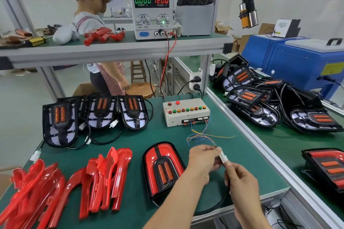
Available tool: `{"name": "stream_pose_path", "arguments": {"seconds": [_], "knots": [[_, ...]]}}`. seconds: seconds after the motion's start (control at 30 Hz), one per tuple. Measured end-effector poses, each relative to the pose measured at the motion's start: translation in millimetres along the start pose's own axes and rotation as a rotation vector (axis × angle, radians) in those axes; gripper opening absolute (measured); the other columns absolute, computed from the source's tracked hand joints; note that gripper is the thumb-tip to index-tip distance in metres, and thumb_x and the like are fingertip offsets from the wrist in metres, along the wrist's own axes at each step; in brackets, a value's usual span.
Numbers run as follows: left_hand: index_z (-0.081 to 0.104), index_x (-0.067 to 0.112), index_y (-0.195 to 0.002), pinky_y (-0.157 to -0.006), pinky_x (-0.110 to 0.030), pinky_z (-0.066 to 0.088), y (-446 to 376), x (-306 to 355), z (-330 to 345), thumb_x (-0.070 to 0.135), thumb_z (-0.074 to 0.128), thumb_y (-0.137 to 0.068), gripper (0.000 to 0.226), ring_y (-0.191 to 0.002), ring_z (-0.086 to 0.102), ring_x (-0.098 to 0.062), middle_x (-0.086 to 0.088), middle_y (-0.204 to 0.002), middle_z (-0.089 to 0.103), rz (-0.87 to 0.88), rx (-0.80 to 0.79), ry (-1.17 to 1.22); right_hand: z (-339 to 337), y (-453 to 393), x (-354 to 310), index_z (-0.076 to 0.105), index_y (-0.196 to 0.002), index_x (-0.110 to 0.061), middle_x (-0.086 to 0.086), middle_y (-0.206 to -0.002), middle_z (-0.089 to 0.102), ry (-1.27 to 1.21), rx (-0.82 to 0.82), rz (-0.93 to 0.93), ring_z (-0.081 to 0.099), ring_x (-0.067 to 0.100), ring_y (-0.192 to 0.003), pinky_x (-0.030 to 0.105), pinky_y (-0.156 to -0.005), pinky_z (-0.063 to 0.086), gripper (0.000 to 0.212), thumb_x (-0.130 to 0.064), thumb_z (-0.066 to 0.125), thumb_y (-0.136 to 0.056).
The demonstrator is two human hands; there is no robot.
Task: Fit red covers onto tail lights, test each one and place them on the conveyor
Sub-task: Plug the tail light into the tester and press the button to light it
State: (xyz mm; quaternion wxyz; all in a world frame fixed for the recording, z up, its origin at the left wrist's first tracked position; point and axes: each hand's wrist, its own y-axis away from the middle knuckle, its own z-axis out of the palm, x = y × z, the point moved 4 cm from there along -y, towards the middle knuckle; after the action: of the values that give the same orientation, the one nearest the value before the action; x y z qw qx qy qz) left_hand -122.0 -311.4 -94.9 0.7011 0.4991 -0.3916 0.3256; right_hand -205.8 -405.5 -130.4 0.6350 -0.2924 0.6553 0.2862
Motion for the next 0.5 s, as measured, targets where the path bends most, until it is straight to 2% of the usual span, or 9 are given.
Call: {"name": "stream_pose_path", "arguments": {"seconds": [0.1, 0.27, 0.4, 0.5], "knots": [[0.062, 0.01, -0.093, -0.065, -0.026, 0.058, 0, 1, -2, 0.008, 0.071, -0.093, 0.009, -0.065, 0.068, -0.016, -0.006, -0.078, 0.072, -0.014, -0.019, 0.001, 1, 2, -3, 0.07, -0.077, -0.009, 0.0, -0.05, 0.048, 0.027, -0.053, 0.006, 0.034, 0.008, -0.044, 0.027, -0.052, 0.028, 0.028, -0.026, 0.063, -0.099], [0.059, 0.013, -0.086, -0.066, -0.029, 0.056, 5, 4, -4, 0.003, 0.067, -0.091, 0.013, -0.059, 0.064, -0.016, -0.006, -0.071, 0.068, -0.083, -0.039, 0.003, 4, 3, -4, 0.067, -0.076, -0.008, -0.001, -0.05, 0.048, 0.035, -0.1, 0.004, 0.034, 0.009, -0.046, 0.028, -0.053, 0.027, 0.031, -0.026, 0.061, -0.1], [0.066, 0.013, -0.091, -0.08, -0.032, 0.046, 10, 4, 2, 0.004, 0.059, -0.094, 0.012, -0.073, 0.067, -0.018, -0.007, -0.088, 0.074, -0.171, -0.108, 0.134, 6, 2, -7, 0.06, -0.068, -0.007, 0.001, -0.051, 0.048, 0.017, -0.12, 0.029, 0.034, 0.01, -0.045, 0.023, -0.044, 0.028, 0.041, -0.034, 0.061, -0.099], [0.067, 0.014, -0.094, -0.064, -0.027, 0.044, 15, 2, 9, 0.018, 0.057, -0.102, 0.014, -0.08, 0.071, -0.017, -0.005, -0.092, 0.076, -0.22, -0.168, 0.278, 11, 0, -6, 0.059, -0.069, -0.008, 0.005, -0.056, 0.051, -0.153, -0.125, 0.144, 0.038, 0.012, -0.048, 0.027, -0.049, 0.028, 0.04, -0.032, 0.059, -0.101]]}}
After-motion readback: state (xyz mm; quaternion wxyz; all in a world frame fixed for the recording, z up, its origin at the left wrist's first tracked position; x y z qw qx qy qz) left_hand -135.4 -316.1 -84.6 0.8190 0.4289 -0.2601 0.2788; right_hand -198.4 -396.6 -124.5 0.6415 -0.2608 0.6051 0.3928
